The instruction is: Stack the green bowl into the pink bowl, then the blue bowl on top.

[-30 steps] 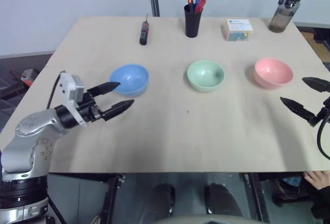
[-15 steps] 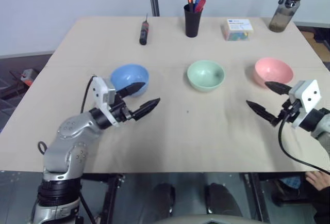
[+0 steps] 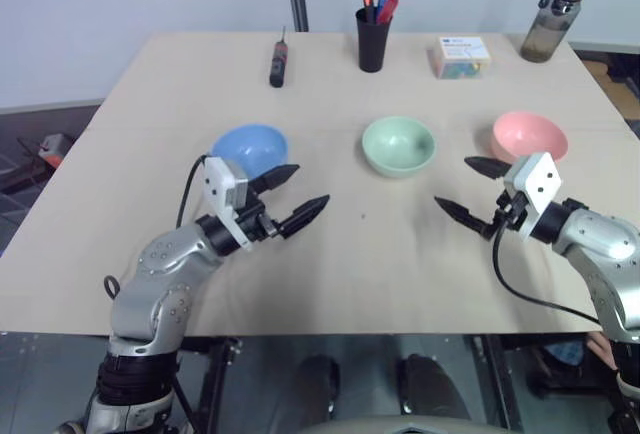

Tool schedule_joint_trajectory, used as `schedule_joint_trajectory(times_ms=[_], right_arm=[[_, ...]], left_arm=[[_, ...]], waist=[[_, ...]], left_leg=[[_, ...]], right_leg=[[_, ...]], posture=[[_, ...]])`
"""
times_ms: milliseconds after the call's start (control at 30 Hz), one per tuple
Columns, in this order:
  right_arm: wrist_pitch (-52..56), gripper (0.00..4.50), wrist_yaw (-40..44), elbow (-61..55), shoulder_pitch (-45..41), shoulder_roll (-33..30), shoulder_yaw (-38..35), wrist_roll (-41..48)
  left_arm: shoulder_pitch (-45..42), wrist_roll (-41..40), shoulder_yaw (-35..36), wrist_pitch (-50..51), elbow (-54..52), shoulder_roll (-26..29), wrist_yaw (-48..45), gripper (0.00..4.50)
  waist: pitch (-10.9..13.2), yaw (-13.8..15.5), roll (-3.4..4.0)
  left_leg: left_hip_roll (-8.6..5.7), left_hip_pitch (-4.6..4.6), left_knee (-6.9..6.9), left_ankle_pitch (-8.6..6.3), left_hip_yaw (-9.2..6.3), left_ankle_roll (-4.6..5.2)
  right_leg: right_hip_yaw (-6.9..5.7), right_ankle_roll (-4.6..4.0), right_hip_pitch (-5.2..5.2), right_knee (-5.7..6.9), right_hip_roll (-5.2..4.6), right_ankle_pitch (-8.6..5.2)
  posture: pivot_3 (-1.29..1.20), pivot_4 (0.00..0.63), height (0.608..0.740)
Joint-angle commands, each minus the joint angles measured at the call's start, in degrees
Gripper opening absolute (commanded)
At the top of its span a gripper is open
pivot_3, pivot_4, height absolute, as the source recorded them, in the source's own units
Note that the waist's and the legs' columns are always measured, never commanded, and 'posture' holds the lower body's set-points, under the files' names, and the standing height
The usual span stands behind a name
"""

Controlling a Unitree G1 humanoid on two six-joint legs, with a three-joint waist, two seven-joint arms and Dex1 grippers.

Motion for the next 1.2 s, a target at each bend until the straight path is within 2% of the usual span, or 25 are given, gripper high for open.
schedule_joint_trajectory(times_ms=[33, 200, 433, 700, 767, 800, 867, 900, 933, 967, 1033, 1100, 1133, 1200], right_arm=[[0.1, 4.35, -1.7, 4.6, -3.5, -1.5, 0.1, -4.0], [1.7, 4.35, -0.3, 17.1, -10.3, -4.9, 0.6, -7.3], [-0.4, 4.35, 0.5, 31.8, -17.8, -7.7, 0.5, -10.1], [-4.8, 4.35, 3.6, 44.0, -25.3, -7.4, 2.7, -12.9], [-6.2, 3.84, 3.9, 47.2, -27.2, -7.0, 3.4, -13.8], [-6.6, 3.73, 4.2, 48.6, -28.0, -6.8, 3.6, -14.0], [-7.9, 3.02, 4.6, 51.7, -29.5, -6.4, 4.1, -14.7], [-8.4, 2.49, 4.8, 52.9, -30.1, -6.3, 4.3, -15.1], [-8.9, 2.38, 5.1, 53.8, -30.6, -6.1, 4.6, -15.4], [-9.2, 1.86, 5.5, 54.5, -31.0, -6.1, 4.8, -15.7], [-9.7, 1.40, 6.2, 55.3, -31.4, -6.0, 5.1, -16.0], [-10.2, 0.69, 6.8, 55.6, -31.5, -5.9, 5.2, -16.3], [-10.5, 0.15, 7.0, 55.7, -31.4, -5.9, 5.3, -16.5], [-11.4, 0.03, 7.1, 55.7, -31.3, -6.1, 5.5, -17.0]], left_arm=[[2.1, -2.8, 1.9, -0.8, -4.7, 3.3, -4.8, 4.50], [3.9, -6.2, 4.9, 0.0, -6.7, 7.7, -8.7, 4.50], [4.6, -8.5, 6.0, 0.3, -7.4, 10.9, -12.2, 4.50], [3.9, -11.5, 7.7, 2.0, -9.2, 13.6, -12.4, 4.50], [3.8, -12.7, 8.4, 2.9, -9.7, 14.4, -12.5, 4.50], [3.6, -13.0, 8.5, 3.2, -9.7, 14.7, -12.6, 4.50], [3.2, -13.1, 8.4, 3.4, -9.6, 15.0, -12.6, 4.50], [3.0, -13.0, 8.3, 3.4, -9.5, 15.2, -12.7, 4.50], [2.7, -13.1, 8.2, 3.5, -9.5, 15.2, -12.5, 4.50], [2.5, -13.1, 8.1, 3.6, -9.5, 15.2, -12.4, 4.50], [2.4, -13.3, 8.2, 3.6, -9.6, 15.1, -12.0, 4.50], [2.9, -13.0, 8.4, 3.2, -9.6, 14.8, -11.9, 4.50], [3.1, -12.8, 8.4, 3.0, -9.6, 14.7, -11.9, 4.50], [2.8, -12.8, 8.3, 3.0, -9.4, 14.3, -11.5, 4.50]], waist=[[0.0, 0.0, 0.01], [0.0, -0.1, 0.01], [0.0, 0.0, 0.03], [0.0, -0.3, 0.04], [0.0, -0.3, 0.04], [0.0, -0.3, 0.04], [0.0, -0.3, 0.04], [0.0, -0.3, 0.05], [0.0, -0.3, 0.05], [0.0, -0.3, 0.05], [0.0, -0.3, 0.05], [0.0, -0.3, 0.05], [0.0, -0.3, 0.05], [0.1, -0.3, 0.07]], left_leg=[[0.00, 0.00, 0.00, 0.00, 0.00, 0.00], [-0.02, -0.03, 0.00, 0.00, 0.02, 0.00], [0.01, -0.06, -0.03, 0.00, 0.03, 0.00], [0.06, -0.05, -0.04, 0.00, 0.09, 0.00], [0.05, -0.05, -0.04, 0.00, 0.12, 0.01], [0.05, -0.05, -0.04, 0.00, 0.13, 0.01], [0.05, -0.05, -0.04, 0.00, 0.13, 0.01], [0.05, -0.05, -0.04, 0.00, 0.12, 0.00], [0.05, -0.05, -0.04, 0.00, 0.11, 0.00], [0.05, -0.06, -0.04, 0.00, 0.11, 0.00], [0.04, -0.06, -0.04, 0.00, 0.11, 0.00], [0.04, -0.06, -0.04, 0.00, 0.11, 0.00], [0.04, -0.06, -0.04, 0.00, 0.11, 0.00], [0.04, -0.07, -0.04, 0.00, 0.11, 0.00]], right_leg=[[0.00, 0.00, -0.01, 0.01, 0.00, 0.00], [0.00, 0.00, 0.00, -0.02, -0.02, 0.00], [0.00, -0.02, -0.04, -0.05, 0.00, -0.01], [0.05, -0.01, -0.07, -0.03, 0.04, -0.01], [0.07, -0.01, -0.07, -0.04, 0.03, 0.00], [0.08, -0.01, -0.07, -0.05, 0.02, 0.00], [0.09, -0.01, -0.07, -0.04, 0.02, 0.00], [0.08, -0.01, -0.07, -0.04, 0.02, 0.00], [0.07, -0.01, -0.07, -0.04, 0.02, 0.00], [0.06, -0.01, -0.07, -0.04, 0.02, 0.00], [0.07, -0.01, -0.07, -0.05, 0.01, 0.00], [0.07, -0.01, -0.07, -0.05, 0.01, 0.00], [0.07, -0.01, -0.08, -0.05, 0.01, 0.00], [0.07, -0.01, -0.08, -0.05, 0.01, 0.00]], posture=[[0.00, 0.150, 0.740], [0.00, 0.150, 0.740], [0.00, 0.150, 0.740], [0.00, 0.150, 0.740], [0.00, 0.150, 0.740], [0.00, 0.150, 0.740], [0.00, 0.150, 0.740], [0.00, 0.150, 0.740], [0.00, 0.150, 0.740], [0.00, 0.150, 0.740], [0.00, 0.150, 0.740], [0.00, 0.150, 0.740], [0.00, 0.150, 0.740], [0.00, 0.150, 0.740]])
